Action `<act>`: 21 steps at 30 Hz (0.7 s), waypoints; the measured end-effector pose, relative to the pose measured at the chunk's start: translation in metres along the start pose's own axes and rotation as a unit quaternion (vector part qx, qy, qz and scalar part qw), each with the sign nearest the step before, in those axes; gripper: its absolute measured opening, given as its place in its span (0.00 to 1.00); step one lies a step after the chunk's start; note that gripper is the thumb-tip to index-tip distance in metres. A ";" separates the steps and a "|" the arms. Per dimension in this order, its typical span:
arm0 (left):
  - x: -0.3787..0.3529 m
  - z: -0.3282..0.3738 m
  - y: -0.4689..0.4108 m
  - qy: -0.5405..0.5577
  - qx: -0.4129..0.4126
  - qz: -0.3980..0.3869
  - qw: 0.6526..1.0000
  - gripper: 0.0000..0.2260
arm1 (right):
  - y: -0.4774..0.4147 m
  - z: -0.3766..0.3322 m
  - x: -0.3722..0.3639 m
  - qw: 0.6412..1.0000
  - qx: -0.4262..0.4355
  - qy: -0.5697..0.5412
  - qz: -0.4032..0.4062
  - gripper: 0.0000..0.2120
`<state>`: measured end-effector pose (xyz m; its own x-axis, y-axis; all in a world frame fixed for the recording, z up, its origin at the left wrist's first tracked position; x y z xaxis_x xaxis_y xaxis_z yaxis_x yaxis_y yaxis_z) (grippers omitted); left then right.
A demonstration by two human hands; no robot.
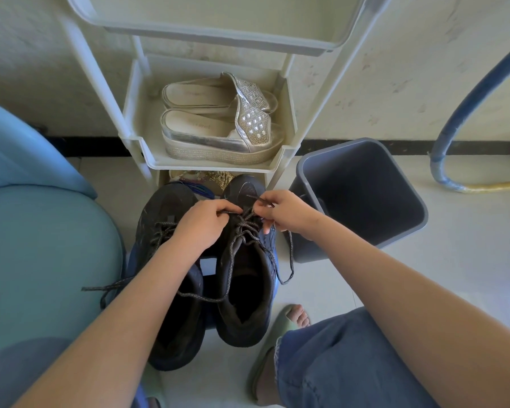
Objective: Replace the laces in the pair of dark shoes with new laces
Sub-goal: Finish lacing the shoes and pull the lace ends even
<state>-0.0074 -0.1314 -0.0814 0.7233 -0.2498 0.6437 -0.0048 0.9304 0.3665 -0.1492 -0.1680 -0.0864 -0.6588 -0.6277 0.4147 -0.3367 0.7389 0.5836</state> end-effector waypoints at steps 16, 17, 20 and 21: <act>0.007 0.015 -0.004 -0.147 -0.087 0.057 0.984 0.03 | -0.006 -0.002 0.001 1.000 0.029 0.005 0.012 0.03; 0.005 0.016 -0.004 -0.151 -0.094 0.062 0.982 0.03 | -0.006 -0.002 0.000 0.999 0.030 0.010 0.013 0.04; 0.000 0.023 0.001 -0.182 -0.126 0.080 0.972 0.02 | -0.008 0.000 -0.001 0.999 0.027 0.008 0.018 0.06; -0.001 0.025 0.003 -0.198 -0.135 0.086 0.967 0.02 | -0.008 0.000 -0.001 0.999 0.029 0.008 0.016 0.05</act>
<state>-0.0252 -0.1352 -0.0643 0.4073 -0.1175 0.9057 0.1172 0.9902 0.0758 -0.1458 -0.1730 -0.0911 -0.6585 -0.6076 0.4441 -0.3544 0.7709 0.5293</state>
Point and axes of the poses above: each hand's wrist, its own y-axis away from the middle knuckle, its own x-axis out of the back of the hand, z = x × y, the point moved 8 cm from there along -y, towards the middle knuckle, and after that the axes turned 2 degrees about z, right-handed, at the moved point
